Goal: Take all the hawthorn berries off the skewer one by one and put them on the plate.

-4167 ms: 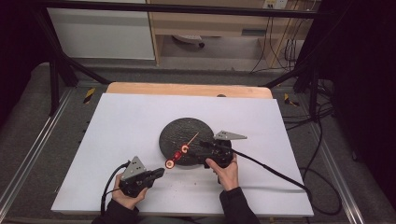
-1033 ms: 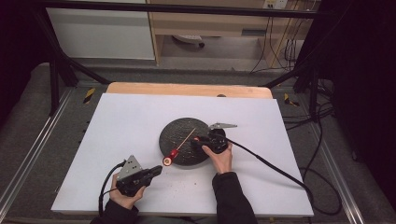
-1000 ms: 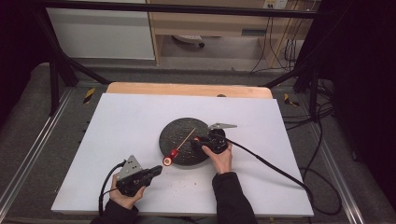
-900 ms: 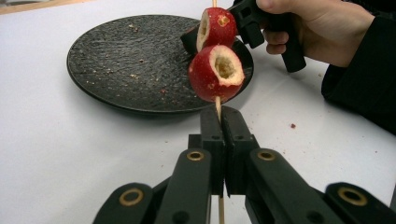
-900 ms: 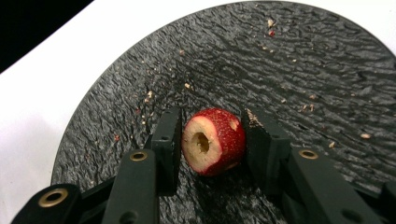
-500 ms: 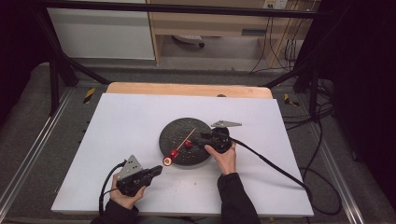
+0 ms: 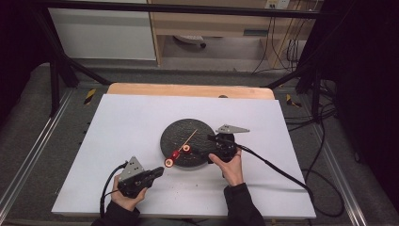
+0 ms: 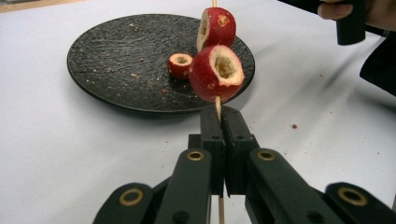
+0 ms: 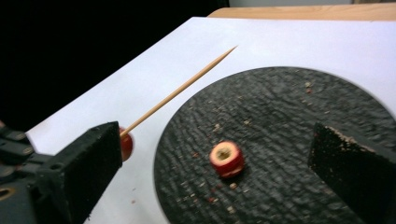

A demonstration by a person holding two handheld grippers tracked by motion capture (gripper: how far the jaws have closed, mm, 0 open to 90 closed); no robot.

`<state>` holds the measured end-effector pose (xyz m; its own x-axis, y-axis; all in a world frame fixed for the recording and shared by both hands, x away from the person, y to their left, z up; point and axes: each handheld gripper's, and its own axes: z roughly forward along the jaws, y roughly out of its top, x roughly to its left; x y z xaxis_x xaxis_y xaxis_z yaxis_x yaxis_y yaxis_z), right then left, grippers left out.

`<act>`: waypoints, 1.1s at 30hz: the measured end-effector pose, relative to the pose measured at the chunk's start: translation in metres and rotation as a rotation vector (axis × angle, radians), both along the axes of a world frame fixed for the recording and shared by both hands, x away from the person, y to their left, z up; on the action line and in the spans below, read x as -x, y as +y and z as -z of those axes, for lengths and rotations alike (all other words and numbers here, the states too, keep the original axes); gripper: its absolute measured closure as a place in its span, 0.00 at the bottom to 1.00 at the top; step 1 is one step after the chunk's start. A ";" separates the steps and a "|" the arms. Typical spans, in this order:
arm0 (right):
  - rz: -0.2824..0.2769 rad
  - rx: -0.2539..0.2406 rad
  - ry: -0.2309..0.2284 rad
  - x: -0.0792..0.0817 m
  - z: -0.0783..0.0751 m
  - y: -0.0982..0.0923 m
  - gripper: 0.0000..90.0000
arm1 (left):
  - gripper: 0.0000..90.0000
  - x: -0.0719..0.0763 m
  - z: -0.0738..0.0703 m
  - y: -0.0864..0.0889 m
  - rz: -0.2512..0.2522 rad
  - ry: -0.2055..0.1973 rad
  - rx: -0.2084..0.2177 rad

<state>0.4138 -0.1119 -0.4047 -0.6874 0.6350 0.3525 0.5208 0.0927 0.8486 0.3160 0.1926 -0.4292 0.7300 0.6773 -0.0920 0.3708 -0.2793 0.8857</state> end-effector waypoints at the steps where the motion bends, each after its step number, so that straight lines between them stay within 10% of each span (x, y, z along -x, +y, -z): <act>1: -0.004 -0.007 -0.001 0.002 0.001 0.001 0.03 | 0.98 0.000 0.000 0.000 0.000 -0.002 0.000; 15: 0.012 -0.126 -0.009 0.026 0.015 0.019 0.07 | 0.98 -0.001 0.001 -0.001 0.001 0.001 -0.001; 33: -0.090 -0.166 0.029 0.029 0.028 0.039 0.53 | 0.98 0.001 0.003 -0.013 0.029 -0.003 -0.015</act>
<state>0.3853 -0.0727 -0.4329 -0.7271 0.5026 0.4676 0.5411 0.0003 0.8410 0.3147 0.1796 -0.4321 0.7493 0.6574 -0.0802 0.3600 -0.3028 0.8824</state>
